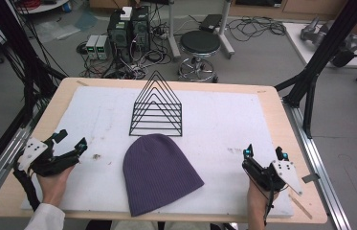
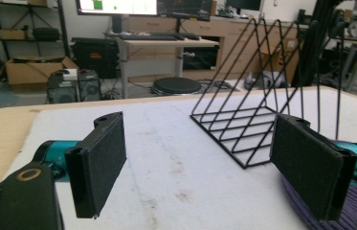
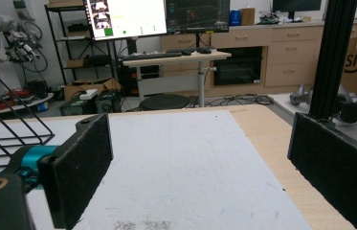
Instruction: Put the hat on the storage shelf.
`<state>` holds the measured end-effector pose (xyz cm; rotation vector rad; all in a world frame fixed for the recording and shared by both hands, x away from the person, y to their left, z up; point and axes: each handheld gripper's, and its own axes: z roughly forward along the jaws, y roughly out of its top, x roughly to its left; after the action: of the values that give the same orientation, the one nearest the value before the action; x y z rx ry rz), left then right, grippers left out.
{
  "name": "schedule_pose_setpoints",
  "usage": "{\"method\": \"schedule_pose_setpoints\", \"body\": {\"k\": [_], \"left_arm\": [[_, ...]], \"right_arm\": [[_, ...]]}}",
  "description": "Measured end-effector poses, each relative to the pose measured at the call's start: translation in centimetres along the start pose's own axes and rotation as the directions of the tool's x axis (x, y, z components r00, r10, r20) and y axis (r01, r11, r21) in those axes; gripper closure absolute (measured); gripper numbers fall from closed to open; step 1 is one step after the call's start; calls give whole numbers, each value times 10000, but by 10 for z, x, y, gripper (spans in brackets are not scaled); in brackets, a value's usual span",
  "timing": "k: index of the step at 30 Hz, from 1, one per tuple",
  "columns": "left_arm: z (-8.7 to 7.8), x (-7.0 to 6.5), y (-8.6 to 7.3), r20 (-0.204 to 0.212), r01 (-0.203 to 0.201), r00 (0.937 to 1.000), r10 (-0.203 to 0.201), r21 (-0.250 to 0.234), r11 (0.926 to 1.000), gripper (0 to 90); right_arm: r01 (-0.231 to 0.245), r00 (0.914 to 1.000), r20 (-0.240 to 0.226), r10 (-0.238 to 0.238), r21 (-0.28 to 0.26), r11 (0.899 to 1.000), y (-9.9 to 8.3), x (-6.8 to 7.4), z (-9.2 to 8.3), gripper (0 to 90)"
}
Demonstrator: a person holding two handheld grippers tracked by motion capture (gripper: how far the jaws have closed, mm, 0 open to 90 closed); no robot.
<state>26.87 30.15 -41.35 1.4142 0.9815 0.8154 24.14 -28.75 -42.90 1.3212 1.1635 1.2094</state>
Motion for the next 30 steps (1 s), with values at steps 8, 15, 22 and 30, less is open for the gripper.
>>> {"method": "schedule_pose_setpoints", "body": {"k": [8, 15, 22, 30], "left_arm": [[13, -15, 3, 148, -106, 9998, 98, 569, 9983, 196], [23, -28, 7, 723, -51, 9974, -31, 1135, 9935, 196], [35, -40, 5, 1204, -287, 9927, 66, 1825, 9828, 190], [53, -63, 9, 2087, -941, 9772, 397, 2576, 9617, 187]], "right_arm": [[87, 10000, 24, -87, 62, 9999, 0, 1, 0, 74], [141, 9999, -13, -141, 38, 9999, 0, 1, 0, 74], [205, 9998, -15, -205, 30, 9998, 0, 1, 0, 74], [117, 9999, -86, -117, 28, 9999, 0, 2, 0, 74]]}}
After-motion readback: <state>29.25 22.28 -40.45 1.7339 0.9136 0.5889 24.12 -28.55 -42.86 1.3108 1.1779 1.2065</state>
